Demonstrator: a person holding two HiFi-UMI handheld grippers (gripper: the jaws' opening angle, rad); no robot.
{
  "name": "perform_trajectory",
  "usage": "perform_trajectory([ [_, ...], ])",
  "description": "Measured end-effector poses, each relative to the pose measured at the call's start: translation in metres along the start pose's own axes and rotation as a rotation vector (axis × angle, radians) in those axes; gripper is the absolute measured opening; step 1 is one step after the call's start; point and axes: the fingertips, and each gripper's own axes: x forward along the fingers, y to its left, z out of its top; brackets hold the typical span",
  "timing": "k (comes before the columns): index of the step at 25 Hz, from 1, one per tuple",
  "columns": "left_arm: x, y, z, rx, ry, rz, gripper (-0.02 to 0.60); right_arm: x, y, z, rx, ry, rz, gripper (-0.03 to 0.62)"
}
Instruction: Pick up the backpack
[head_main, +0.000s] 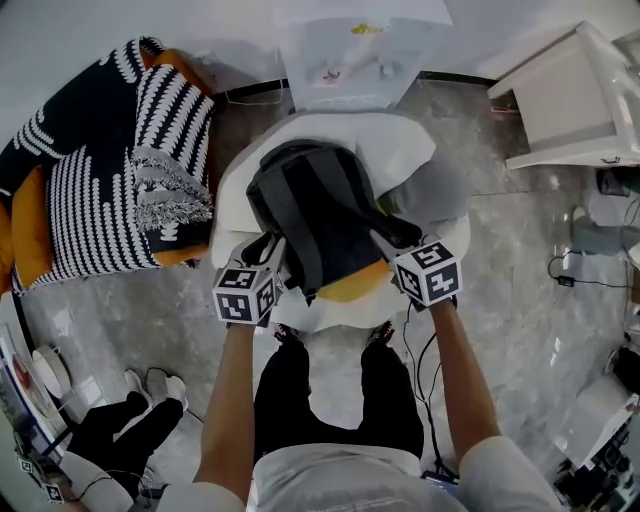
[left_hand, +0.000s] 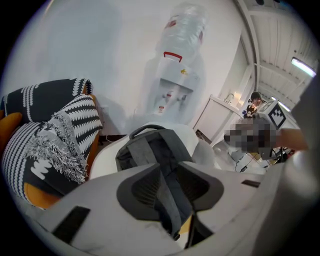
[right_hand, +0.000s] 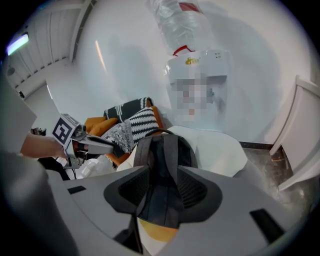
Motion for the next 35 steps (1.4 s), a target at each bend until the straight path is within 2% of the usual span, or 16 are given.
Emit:
perform_trajectory([
  [10,0.032,0.022,-0.037,-0.049,0.049,0.002,0.138,0.041,-0.015,-0.024,0.018,0.024,-0.007,0.17],
  [17,0.058,0.031,-0.06,-0.063,0.075,0.002,0.17,0.07,-0.031,-0.036,-0.002,0.043,-0.013,0.186],
  [22,0.073,0.04,-0.066,-0.072,0.073,0.006,0.193,0.093,-0.037,-0.046,-0.018,0.072,-0.001,0.186],
  [26,0.086,0.043,-0.074,-0.039,0.094,0.003,0.216,0.112,-0.041,-0.055,-0.031,0.089,0.002,0.2],
  [35,0.106,0.048,-0.089,-0.098,0.081,-0.019,0.229,0.152,-0.041,-0.063,-0.048,0.107,0.025,0.207],
])
